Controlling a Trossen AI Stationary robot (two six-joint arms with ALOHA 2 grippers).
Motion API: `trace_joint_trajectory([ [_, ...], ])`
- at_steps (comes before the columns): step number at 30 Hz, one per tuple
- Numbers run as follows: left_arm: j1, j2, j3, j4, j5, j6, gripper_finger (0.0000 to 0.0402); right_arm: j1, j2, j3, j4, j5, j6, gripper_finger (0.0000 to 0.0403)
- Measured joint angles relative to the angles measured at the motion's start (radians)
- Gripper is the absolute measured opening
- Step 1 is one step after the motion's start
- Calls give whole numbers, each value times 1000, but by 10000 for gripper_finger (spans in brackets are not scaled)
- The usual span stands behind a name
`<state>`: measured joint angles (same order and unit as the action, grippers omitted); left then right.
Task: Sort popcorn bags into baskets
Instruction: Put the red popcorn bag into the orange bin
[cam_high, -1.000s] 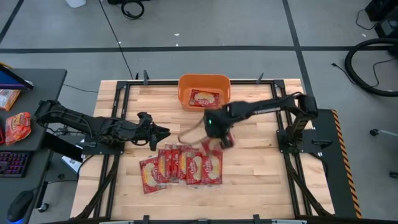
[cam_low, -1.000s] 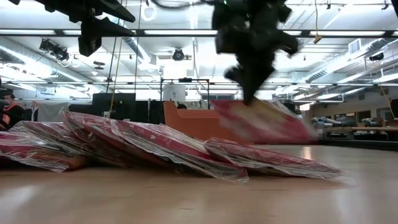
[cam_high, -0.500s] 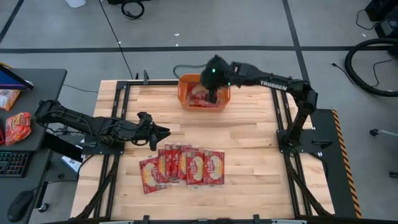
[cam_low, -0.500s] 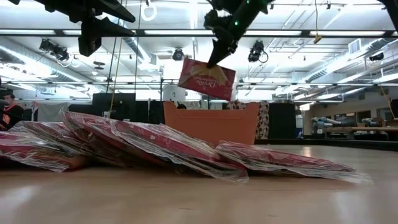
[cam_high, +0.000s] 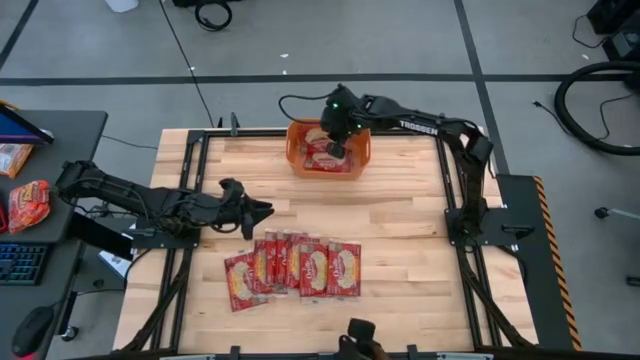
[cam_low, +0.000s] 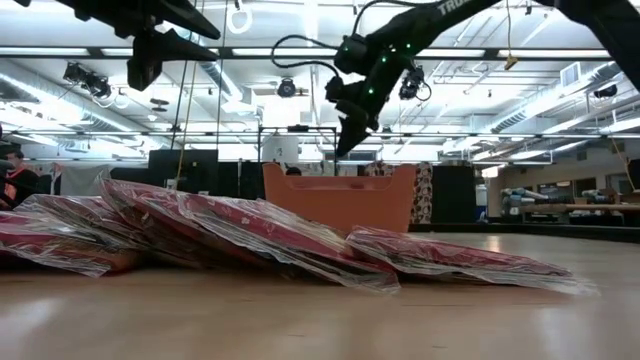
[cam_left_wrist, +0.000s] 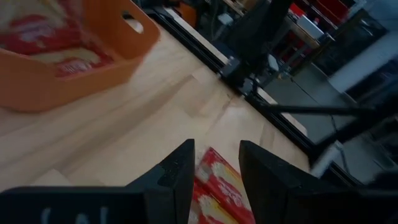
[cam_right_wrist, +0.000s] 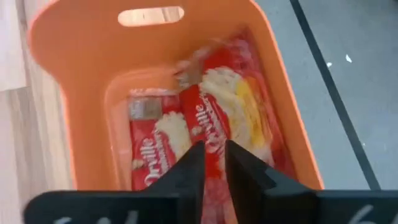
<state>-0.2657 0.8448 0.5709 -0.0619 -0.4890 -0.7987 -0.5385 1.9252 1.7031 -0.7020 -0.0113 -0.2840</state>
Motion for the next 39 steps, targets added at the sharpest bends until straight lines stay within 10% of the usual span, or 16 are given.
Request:
trace_joint_trajectory([
  [14, -8, 242, 0, 192, 213, -4, 131, 238, -158, 1, -259, -330, 34, 110],
  [33, -71, 401, 0, 283, 278, -132, 131, 661, -162, -301, -173, -343, 225, 151],
  [39, -87, 401, 1, 163, 284, -106, 131, 763, -162, -375, -56, -196, 367, 151],
])
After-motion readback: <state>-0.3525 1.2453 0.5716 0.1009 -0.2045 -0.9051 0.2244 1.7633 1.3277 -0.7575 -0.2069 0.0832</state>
